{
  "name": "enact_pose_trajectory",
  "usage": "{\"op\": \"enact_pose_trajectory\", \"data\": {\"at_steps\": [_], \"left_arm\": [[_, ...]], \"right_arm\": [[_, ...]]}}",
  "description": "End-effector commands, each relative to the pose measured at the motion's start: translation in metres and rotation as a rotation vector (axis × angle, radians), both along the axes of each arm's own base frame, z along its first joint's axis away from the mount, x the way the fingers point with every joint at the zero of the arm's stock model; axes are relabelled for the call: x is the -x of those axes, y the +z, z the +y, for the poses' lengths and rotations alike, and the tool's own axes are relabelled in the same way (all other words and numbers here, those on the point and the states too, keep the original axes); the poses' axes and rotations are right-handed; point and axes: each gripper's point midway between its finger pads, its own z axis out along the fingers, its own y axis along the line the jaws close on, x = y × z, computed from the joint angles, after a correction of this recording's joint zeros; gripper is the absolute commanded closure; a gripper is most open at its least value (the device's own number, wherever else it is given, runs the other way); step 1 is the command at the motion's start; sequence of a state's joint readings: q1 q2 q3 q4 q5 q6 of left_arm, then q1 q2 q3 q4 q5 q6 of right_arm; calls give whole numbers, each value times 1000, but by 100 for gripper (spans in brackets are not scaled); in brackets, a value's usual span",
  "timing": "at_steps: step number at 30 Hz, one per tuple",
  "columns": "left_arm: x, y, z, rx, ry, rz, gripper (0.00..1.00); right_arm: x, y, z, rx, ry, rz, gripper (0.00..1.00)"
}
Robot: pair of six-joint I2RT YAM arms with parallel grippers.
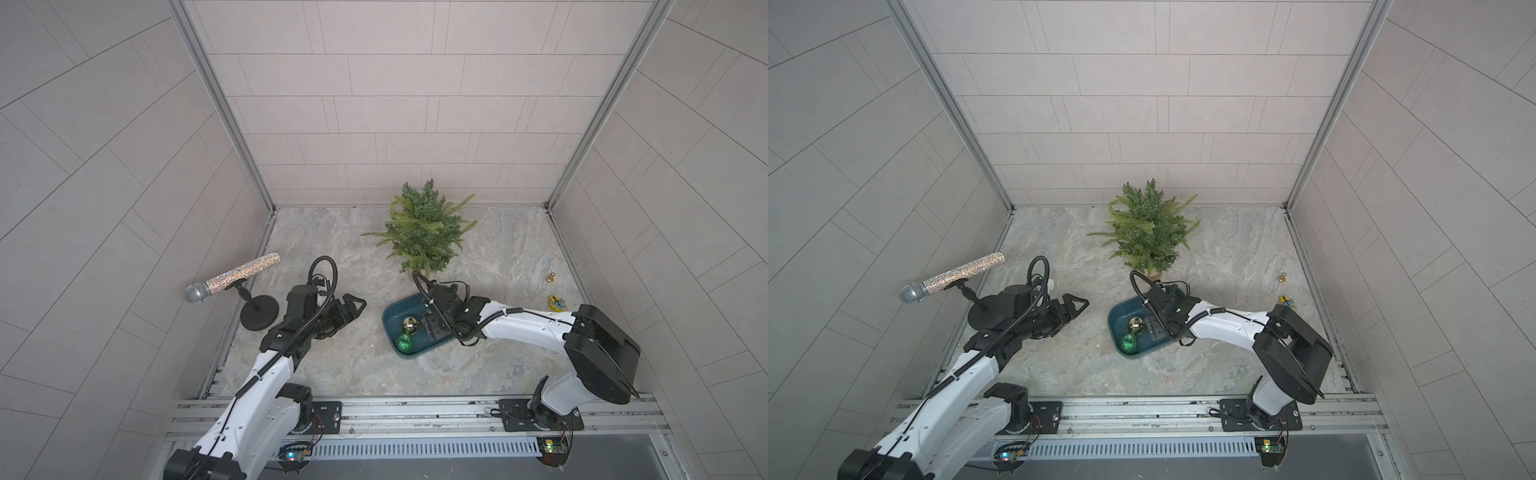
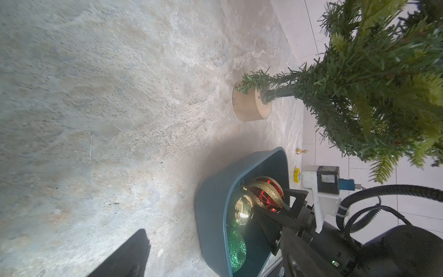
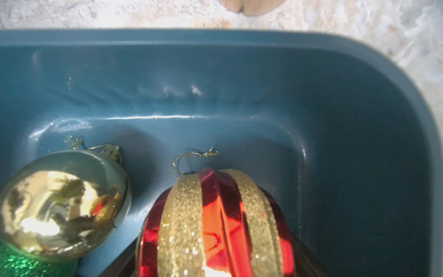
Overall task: Decorate the small christmas tree with ornaments
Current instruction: Pick up an ornament from the container.
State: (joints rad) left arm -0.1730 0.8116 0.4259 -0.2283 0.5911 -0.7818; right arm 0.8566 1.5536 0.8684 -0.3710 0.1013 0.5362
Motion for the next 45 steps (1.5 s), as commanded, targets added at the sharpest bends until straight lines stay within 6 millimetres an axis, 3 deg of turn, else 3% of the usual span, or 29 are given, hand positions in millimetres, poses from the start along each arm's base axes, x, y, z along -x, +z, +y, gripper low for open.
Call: {"op": "enact_pose_trajectory", "data": {"at_steps": [1, 6, 11, 19, 28, 39, 45], "left_arm": [[1, 3, -3, 12, -13, -20, 10], [1, 12, -9, 41, -38, -42, 12], [0, 32, -21, 89, -78, -88, 19], [-5, 94, -52, 213, -181, -223, 37], [2, 166, -98, 331, -337, -364, 46], [7, 207, -147, 458, -455, -491, 43], [14, 214, -167, 456, -509, -520, 46]], "right_arm": [[-1, 3, -1, 0, 8, -15, 23], [3, 19, -2, -34, 30, -31, 26], [10, 60, -5, -114, 58, -84, 26], [25, 150, -18, -306, 123, -253, 26], [44, 220, -22, -463, 198, -348, 26], [47, 269, -22, -590, 200, -376, 26], [46, 283, -23, -649, 191, -381, 26]]}}
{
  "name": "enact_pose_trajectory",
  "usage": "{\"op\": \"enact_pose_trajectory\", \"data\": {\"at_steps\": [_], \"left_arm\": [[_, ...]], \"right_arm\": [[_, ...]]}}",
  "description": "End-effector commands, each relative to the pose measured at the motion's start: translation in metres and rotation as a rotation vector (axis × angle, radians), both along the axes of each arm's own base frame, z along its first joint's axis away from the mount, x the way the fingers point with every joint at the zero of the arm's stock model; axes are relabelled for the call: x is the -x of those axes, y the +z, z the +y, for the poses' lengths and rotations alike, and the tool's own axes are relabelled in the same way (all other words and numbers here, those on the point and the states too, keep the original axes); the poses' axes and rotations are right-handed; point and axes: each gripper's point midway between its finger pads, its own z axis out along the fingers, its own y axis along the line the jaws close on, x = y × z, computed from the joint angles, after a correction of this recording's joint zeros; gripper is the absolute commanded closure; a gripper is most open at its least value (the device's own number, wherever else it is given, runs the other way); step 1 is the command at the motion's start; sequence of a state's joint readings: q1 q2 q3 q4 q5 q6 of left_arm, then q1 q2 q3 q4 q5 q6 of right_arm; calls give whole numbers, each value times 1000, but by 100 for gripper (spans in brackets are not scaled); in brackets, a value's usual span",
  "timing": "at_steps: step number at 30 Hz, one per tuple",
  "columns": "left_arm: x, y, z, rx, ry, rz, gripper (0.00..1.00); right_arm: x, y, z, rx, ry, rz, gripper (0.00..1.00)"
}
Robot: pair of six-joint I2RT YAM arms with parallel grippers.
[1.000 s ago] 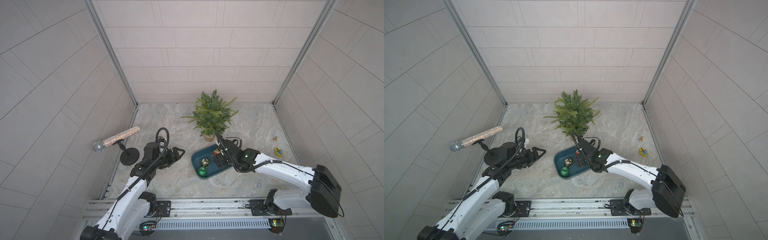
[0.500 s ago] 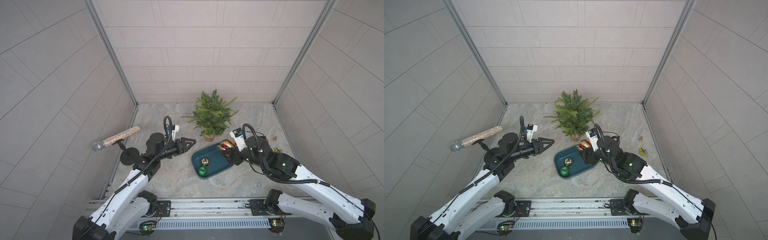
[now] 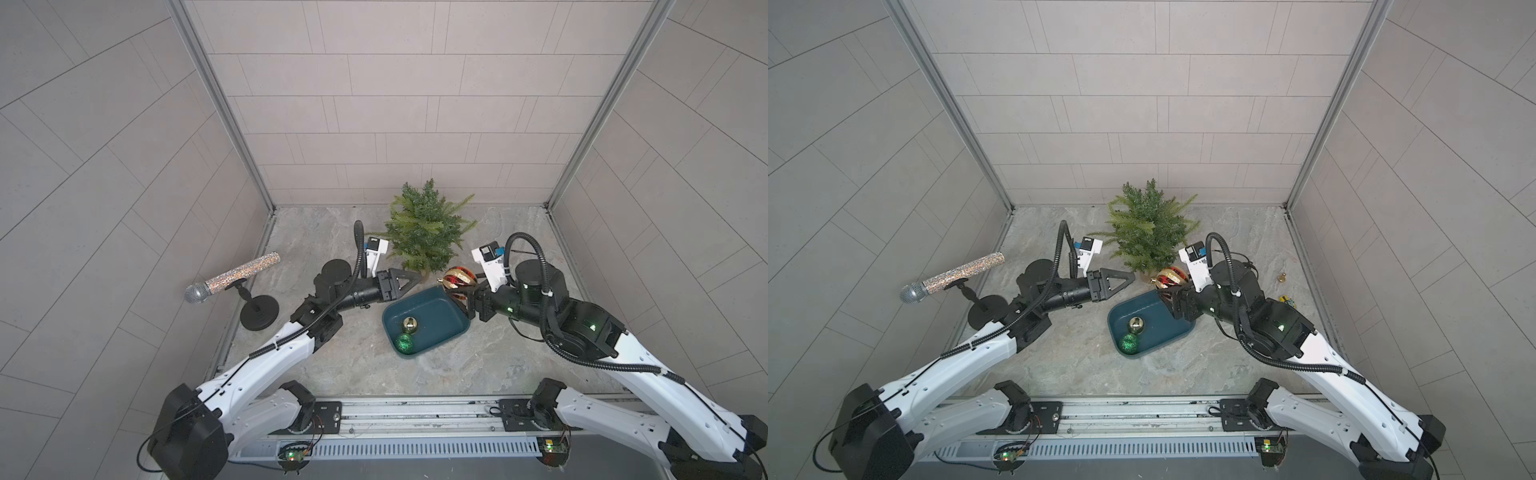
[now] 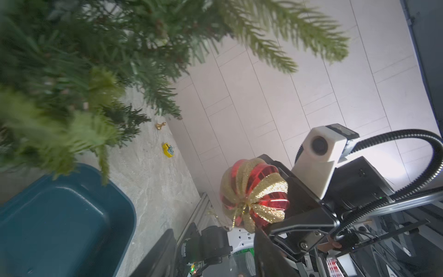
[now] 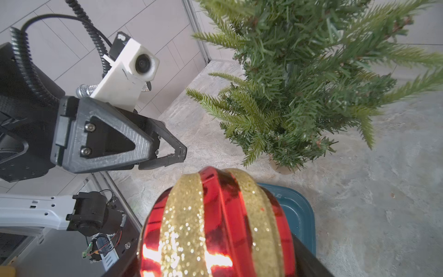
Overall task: Decorate the small christmas tree with ornaments
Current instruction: Pick up an ornament from the container.
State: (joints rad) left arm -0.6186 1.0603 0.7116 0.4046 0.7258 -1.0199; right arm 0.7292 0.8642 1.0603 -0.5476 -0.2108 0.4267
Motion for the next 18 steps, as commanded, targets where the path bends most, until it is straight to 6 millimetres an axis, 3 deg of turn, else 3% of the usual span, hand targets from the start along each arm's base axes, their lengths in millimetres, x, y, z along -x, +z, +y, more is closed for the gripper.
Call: {"op": "enact_pose_trajectory", "data": {"at_steps": [1, 6, 11, 18], "left_arm": [[2, 29, -8, 54, -14, -108, 47], [7, 41, -22, 123, -73, -118, 59], [12, 38, -30, 118, -101, -113, 59], [13, 36, -34, 112, -104, -118, 74]], "right_arm": [[5, 17, 1, -59, 23, -2, 26], [2, 21, 1, -90, 20, 0, 26], [-1, 25, 2, -130, 21, 7, 26], [-5, 26, 0, -156, 14, 18, 26]]}}
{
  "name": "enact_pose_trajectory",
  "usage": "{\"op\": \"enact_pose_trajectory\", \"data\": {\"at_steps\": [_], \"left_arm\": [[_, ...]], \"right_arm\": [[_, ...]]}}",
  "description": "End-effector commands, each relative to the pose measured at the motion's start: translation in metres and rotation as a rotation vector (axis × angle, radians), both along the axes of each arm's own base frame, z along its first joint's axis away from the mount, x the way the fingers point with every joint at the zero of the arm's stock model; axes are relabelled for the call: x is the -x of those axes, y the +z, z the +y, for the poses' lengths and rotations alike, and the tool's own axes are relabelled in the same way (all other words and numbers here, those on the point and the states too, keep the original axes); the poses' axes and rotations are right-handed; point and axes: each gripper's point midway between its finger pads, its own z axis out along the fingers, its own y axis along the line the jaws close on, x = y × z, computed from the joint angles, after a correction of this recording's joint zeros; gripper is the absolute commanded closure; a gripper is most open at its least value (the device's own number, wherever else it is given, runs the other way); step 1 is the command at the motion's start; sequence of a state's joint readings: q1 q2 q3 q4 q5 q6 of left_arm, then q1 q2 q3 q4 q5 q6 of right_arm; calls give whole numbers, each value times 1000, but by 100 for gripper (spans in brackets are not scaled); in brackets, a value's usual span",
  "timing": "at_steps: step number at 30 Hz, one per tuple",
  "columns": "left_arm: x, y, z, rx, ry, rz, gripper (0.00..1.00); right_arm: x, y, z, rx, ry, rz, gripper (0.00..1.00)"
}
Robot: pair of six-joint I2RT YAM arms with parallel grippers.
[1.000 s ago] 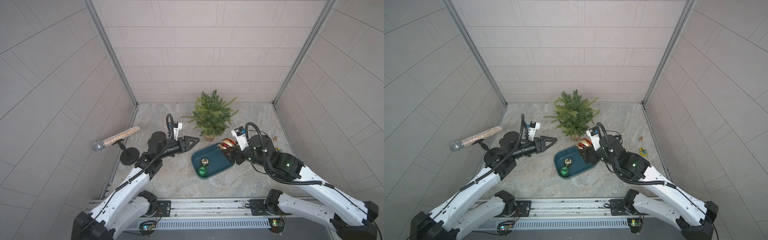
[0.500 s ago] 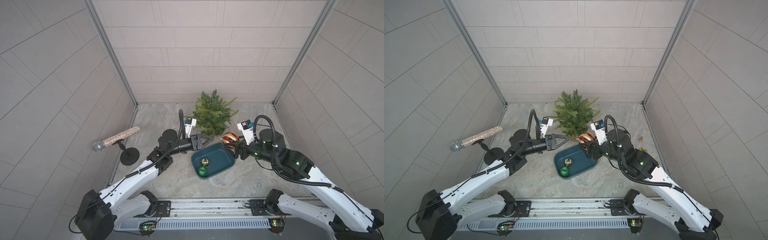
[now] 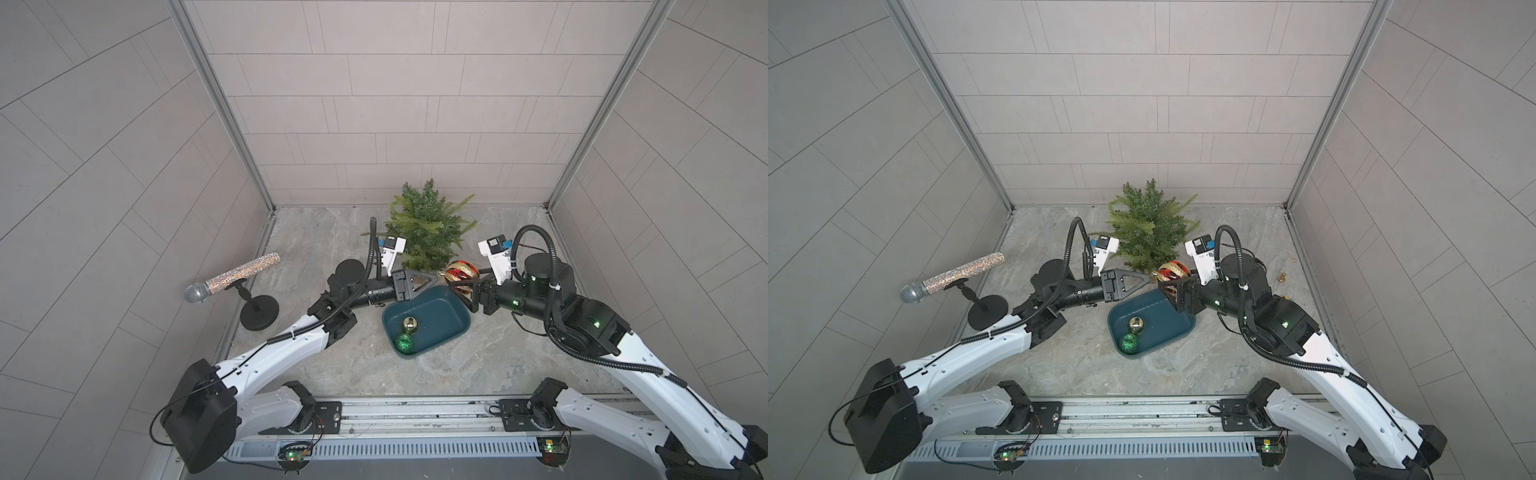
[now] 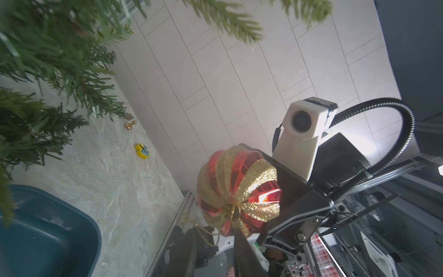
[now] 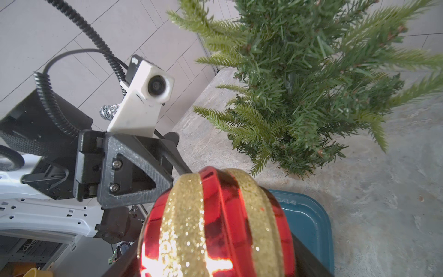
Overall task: Decorate the small christmas tree with ornaments
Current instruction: Pick up an ornament from the container, then hang an ornament on the christmas tree.
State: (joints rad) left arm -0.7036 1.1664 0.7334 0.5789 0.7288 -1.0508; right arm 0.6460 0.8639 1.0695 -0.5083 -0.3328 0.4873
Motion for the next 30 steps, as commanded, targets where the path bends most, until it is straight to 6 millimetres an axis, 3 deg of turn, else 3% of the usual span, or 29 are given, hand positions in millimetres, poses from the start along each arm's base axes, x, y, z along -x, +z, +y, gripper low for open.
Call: {"op": "enact_pose_trajectory", "data": {"at_steps": [1, 5, 8, 12, 21, 30], "left_arm": [[3, 26, -2, 52, -15, -73, 74], [3, 27, -3, 52, -18, -76, 83], [2, 27, -4, 53, -15, -77, 94], [0, 27, -3, 46, 0, -82, 100], [1, 20, 10, -72, 66, -127, 100], [2, 30, 18, -174, 93, -189, 100]], "right_arm": [[0, 11, 1, -55, 7, -15, 26], [-1, 11, 3, -72, 12, -9, 26], [-1, 11, 5, -79, 23, -3, 26], [0, 12, 5, -83, 25, 0, 26], [-2, 13, -1, -91, 10, 0, 26], [-7, 23, -2, -91, -2, -36, 26]]}}
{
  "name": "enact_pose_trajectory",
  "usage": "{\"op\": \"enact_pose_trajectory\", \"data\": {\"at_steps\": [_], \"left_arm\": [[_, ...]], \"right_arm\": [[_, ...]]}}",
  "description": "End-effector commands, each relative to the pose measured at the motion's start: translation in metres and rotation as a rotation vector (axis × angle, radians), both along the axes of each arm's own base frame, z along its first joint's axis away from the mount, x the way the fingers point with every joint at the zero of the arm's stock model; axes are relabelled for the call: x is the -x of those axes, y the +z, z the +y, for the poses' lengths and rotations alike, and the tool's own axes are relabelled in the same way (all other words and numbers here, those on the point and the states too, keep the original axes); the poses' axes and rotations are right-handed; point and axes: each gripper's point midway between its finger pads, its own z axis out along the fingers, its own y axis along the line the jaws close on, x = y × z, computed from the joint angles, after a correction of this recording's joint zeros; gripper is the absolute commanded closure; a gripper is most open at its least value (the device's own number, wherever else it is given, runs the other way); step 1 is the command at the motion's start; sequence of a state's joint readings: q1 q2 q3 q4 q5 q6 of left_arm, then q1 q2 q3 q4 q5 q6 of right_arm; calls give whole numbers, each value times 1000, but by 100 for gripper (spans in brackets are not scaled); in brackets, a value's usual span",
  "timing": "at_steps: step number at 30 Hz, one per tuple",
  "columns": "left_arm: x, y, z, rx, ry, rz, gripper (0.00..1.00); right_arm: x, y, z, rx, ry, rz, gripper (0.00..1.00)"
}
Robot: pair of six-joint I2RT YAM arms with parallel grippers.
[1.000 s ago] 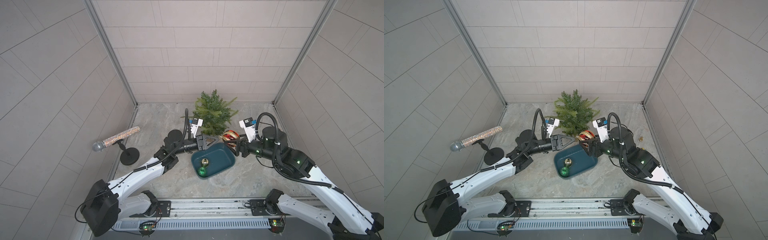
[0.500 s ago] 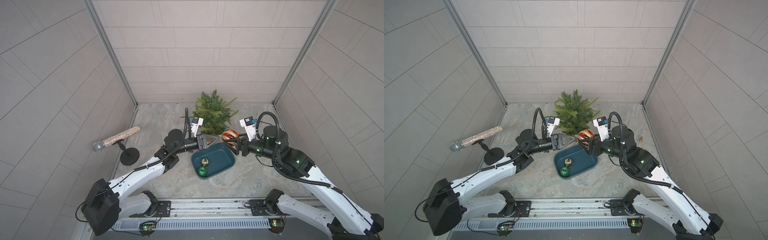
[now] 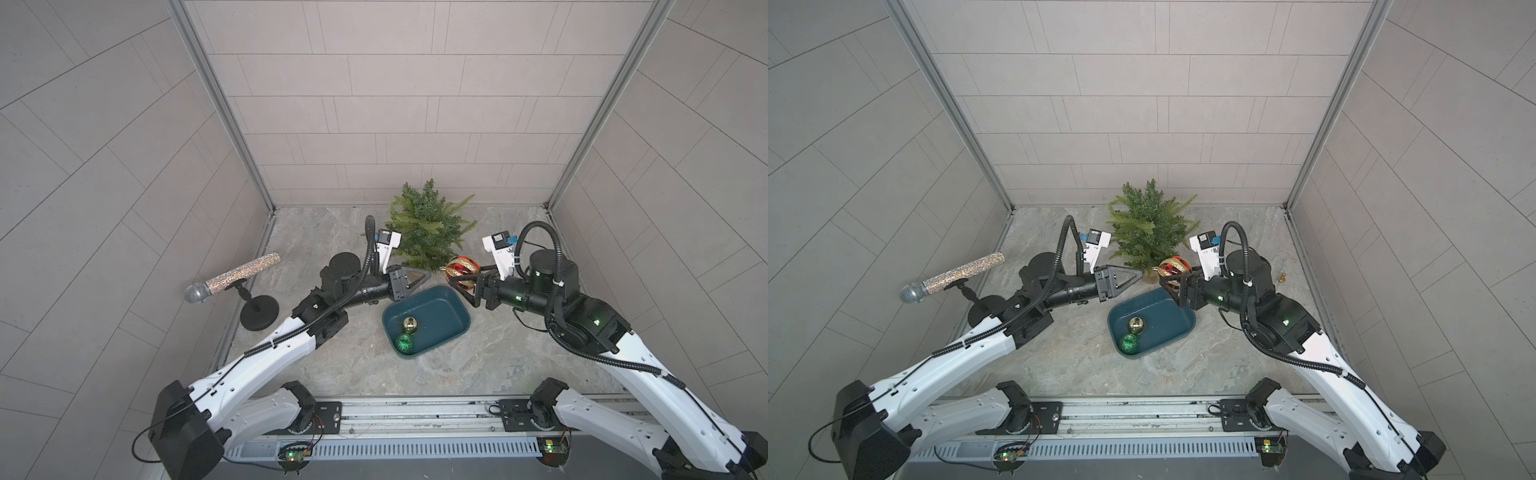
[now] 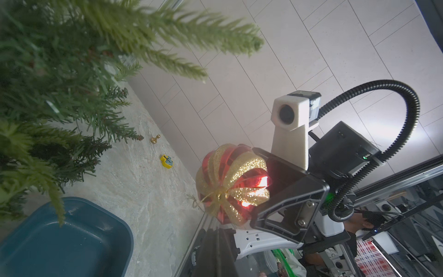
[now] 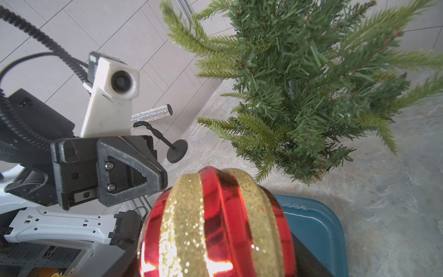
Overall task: Decorate the small christmas tree with ornaments
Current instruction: Hang an ornament on the christmas tree.
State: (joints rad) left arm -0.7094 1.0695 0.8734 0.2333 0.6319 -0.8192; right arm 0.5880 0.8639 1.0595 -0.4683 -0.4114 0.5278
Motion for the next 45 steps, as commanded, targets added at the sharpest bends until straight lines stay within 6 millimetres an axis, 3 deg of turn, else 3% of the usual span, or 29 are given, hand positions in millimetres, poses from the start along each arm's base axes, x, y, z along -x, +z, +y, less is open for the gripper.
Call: {"op": "enact_pose_trajectory", "data": {"at_steps": [1, 3, 5, 7, 13, 19, 27, 32, 38, 40, 45], "left_arm": [[2, 6, 2, -53, 3, -49, 100], [0, 7, 2, -61, 3, -47, 100], [-1, 5, 0, -66, 5, -41, 81], [-2, 5, 0, -62, 3, -45, 70], [-1, 6, -3, -21, -12, -58, 63], [-5, 3, -8, -9, -22, -50, 62], [-8, 8, -12, 20, -26, -64, 70], [-7, 8, -11, 28, -26, -63, 81], [-4, 5, -2, 27, -3, -63, 81], [-4, 5, 2, 28, 8, -67, 74], [-1, 5, 10, 31, 21, -78, 69]], "right_arm": [[-4, 19, 0, -27, -8, -63, 26], [-6, 23, 2, -34, -2, -68, 26], [-7, 26, 6, -52, 10, -68, 26], [-7, 28, 8, -65, 17, -68, 26], [-6, 27, 11, -78, 32, -58, 26], [-3, 29, 16, -114, 58, -48, 26], [0, 28, 19, -127, 80, -42, 26], [-1, 27, 17, -125, 73, -43, 26], [-1, 29, 14, -132, 64, -45, 26], [-1, 29, 14, -134, 69, -43, 26], [1, 29, 16, -141, 82, -34, 26]]}}
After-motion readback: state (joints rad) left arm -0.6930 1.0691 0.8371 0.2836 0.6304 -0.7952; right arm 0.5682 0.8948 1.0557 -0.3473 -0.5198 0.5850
